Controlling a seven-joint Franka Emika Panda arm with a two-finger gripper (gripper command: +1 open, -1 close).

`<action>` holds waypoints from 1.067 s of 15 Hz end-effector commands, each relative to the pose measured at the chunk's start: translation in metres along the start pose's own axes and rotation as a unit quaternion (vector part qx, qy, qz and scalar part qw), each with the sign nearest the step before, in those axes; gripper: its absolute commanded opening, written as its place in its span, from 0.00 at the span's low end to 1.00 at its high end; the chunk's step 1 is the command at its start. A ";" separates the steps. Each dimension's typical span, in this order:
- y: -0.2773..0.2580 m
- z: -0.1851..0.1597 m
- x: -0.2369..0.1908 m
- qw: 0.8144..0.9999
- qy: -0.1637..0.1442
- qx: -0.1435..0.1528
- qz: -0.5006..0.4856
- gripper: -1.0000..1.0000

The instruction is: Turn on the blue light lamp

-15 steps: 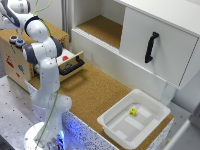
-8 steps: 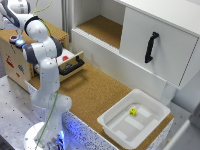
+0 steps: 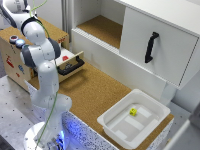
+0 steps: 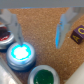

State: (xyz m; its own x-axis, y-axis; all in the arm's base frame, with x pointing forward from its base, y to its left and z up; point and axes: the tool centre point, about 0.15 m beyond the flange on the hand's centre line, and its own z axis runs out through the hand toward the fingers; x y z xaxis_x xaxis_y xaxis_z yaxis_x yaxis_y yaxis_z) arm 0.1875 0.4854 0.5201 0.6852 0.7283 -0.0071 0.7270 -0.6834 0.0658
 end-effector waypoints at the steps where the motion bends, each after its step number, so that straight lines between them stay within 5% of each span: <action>1: 0.038 0.015 -0.023 0.997 0.067 0.009 0.047 1.00; 12: 0.132 0.036 -0.055 0.991 0.088 0.031 0.091 1.00; 16: 0.185 0.041 -0.091 0.984 0.083 0.008 0.158 1.00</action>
State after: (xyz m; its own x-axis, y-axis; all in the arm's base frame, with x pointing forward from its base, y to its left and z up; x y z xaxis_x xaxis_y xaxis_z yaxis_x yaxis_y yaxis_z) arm 0.2554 0.3818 0.5129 0.8375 0.5456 0.0308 0.5363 -0.8315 0.1449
